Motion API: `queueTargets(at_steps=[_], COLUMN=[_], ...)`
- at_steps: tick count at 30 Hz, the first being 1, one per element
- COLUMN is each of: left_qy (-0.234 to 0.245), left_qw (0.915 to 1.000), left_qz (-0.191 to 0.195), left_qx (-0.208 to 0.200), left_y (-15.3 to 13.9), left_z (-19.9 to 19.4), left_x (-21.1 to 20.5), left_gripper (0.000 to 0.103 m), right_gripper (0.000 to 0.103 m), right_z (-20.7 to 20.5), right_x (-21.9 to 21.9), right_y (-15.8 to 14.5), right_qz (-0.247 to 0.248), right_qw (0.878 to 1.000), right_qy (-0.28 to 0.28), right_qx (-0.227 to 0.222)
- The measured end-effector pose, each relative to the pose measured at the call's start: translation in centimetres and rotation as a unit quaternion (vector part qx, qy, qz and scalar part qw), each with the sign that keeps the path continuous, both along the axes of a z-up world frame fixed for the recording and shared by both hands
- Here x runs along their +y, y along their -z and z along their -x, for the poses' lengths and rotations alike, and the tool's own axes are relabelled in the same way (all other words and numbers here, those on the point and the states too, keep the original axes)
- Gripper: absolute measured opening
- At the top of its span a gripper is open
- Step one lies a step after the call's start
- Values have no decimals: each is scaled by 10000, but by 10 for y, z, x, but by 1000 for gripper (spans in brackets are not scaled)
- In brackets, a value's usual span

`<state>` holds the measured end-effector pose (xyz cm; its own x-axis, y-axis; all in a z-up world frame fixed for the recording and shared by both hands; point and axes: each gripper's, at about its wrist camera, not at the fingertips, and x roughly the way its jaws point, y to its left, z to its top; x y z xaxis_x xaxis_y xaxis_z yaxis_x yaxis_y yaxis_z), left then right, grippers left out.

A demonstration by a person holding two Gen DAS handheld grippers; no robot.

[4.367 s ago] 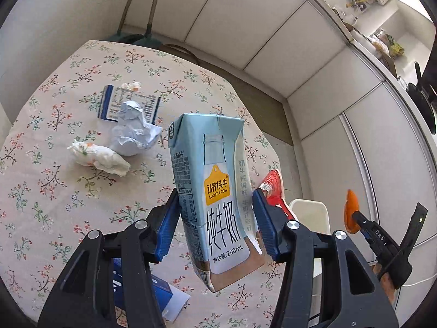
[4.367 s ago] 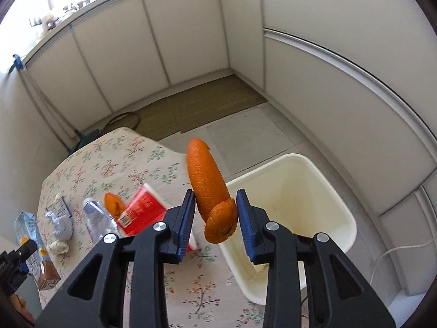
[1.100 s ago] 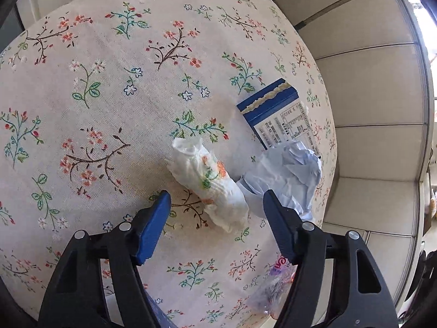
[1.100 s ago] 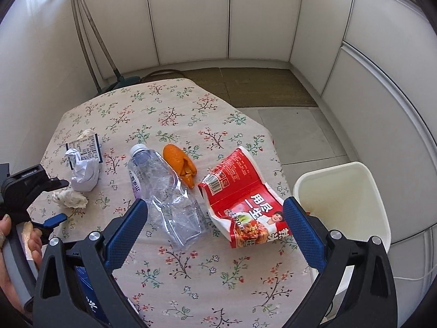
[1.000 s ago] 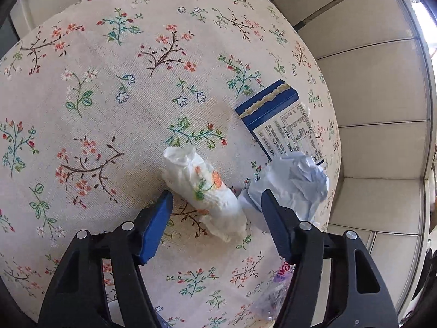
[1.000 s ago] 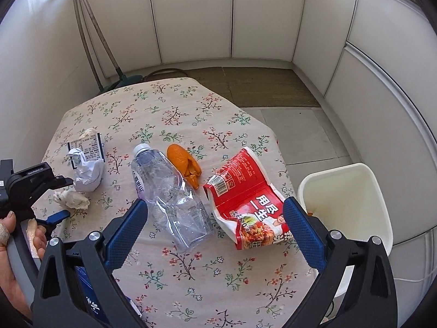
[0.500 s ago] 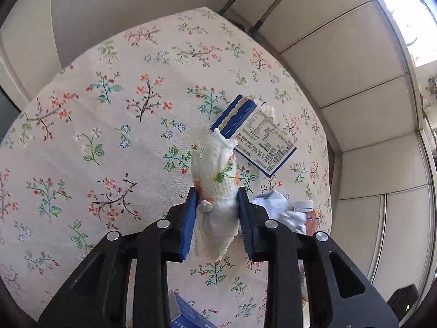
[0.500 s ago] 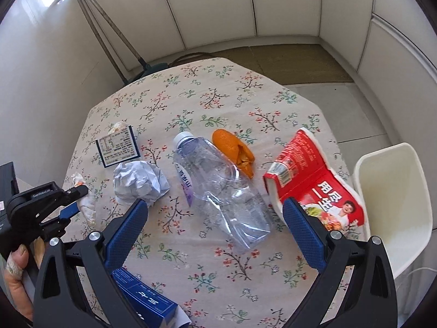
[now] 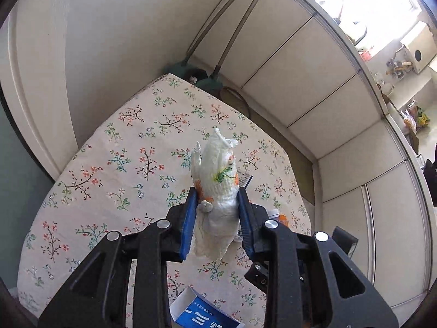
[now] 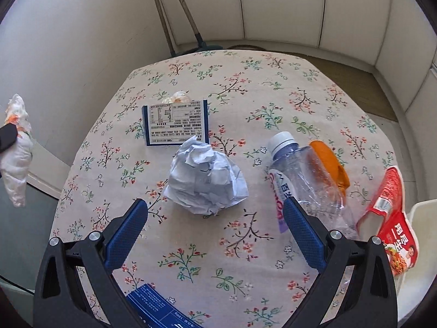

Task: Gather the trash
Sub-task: 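Close the right gripper on the crumpled white paper while the left gripper holds the tissue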

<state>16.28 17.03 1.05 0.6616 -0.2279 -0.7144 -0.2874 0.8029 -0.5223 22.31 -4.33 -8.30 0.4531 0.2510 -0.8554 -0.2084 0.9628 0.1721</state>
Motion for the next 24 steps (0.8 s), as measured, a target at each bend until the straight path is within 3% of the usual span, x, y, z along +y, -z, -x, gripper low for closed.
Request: queueTargets(at_steps=[8,9,11,17,19,24], left_qy=[12,8,-14,-57,-49,-38], left_qw=[9999,9999,9999,9998,9998,9998], left_qz=[49,51,63,64,59,59], left_qx=[121,131,158,201,196,165], left_y=[2,3,4,6,5,4], left_z=[4,4,4,3,3,3], left_x=[7,9,11,14,13,10], left_gripper=[28,28,28,28,28,28], right_gripper=[94,90,59,53,46,46], right_z=[-19,-21,-25,-24,-23,-18], right_x=[18,20,22,22,21,17], right_y=[14,16,21,20,18,0], right_qz=[74,96,73,6,-88,-145], right_qw=[9999,9999,9999,9999,9998,9998], right_qy=[-9,-12,-108,-125,-146,-117], right_qx=[-125,-98,30,85,95,-55])
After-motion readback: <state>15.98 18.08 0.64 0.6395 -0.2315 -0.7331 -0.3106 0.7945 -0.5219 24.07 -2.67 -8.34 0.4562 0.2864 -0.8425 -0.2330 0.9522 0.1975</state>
